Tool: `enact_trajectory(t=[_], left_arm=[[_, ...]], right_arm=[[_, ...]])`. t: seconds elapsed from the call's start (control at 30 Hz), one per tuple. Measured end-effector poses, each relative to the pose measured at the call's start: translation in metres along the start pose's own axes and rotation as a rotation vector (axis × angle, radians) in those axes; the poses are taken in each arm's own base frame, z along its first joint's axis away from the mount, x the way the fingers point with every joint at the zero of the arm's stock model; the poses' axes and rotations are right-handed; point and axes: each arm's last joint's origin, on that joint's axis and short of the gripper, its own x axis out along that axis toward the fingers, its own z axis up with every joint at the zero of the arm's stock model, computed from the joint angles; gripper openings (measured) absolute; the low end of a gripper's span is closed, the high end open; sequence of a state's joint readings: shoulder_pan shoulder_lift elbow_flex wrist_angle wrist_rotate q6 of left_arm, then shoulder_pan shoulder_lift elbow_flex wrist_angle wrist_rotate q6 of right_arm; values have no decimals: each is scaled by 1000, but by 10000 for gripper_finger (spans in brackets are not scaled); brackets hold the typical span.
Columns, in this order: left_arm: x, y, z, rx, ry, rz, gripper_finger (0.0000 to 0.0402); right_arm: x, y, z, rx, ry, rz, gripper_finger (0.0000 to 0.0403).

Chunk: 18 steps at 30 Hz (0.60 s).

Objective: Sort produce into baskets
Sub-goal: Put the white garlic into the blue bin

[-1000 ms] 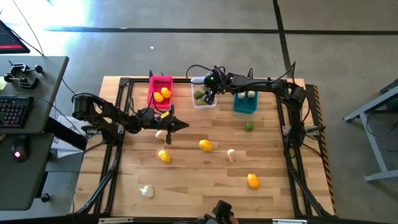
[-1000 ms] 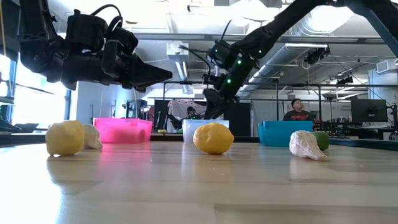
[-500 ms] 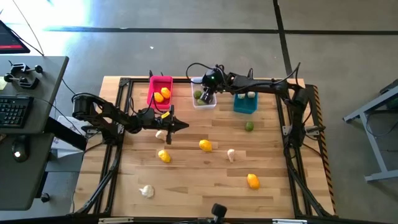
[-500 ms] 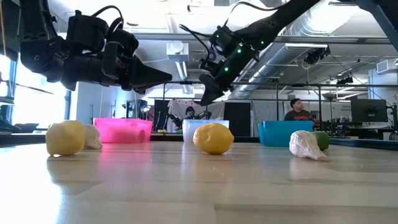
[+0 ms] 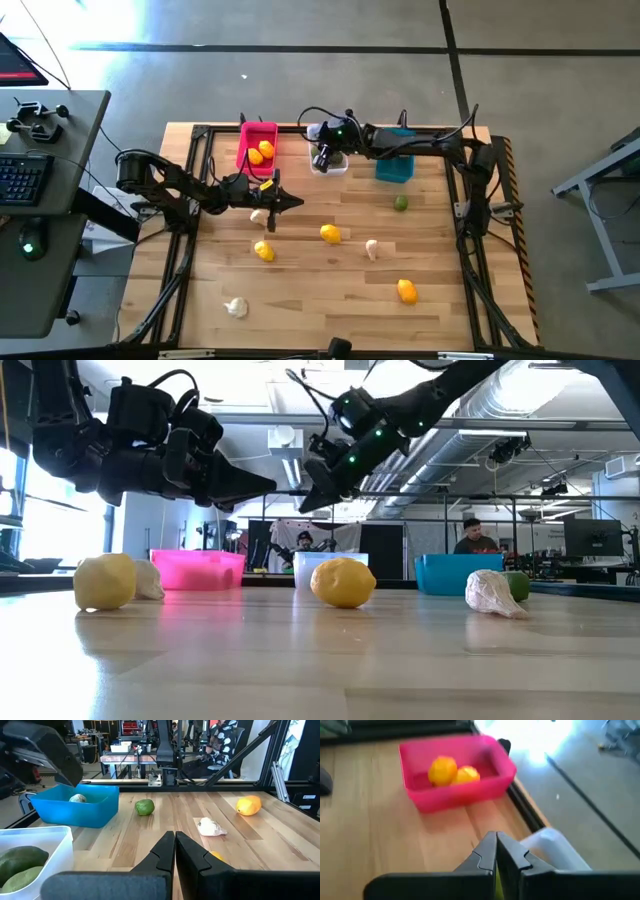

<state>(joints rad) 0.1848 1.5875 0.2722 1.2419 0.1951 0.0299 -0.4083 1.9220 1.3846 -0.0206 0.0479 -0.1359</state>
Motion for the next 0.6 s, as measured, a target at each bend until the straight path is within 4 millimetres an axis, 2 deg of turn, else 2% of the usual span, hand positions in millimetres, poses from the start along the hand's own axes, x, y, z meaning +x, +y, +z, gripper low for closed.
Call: enact_trajectory(t=[0.07, 0.2, 0.3, 0.6], left_arm=[[0, 0, 0, 0, 0, 0, 0], [0, 0, -1, -1, 5, 0, 0], [0, 0, -1, -1, 7, 0, 0], [0, 0, -2, -3, 18, 0, 0]], right_arm=[[2, 2, -7, 15, -41, -3, 0], [7, 8, -34, 63, -81, -4, 0], [1, 13, -46, 86, -99, 1, 0], [-39, 45, -39, -16, -117, 88, 0]])
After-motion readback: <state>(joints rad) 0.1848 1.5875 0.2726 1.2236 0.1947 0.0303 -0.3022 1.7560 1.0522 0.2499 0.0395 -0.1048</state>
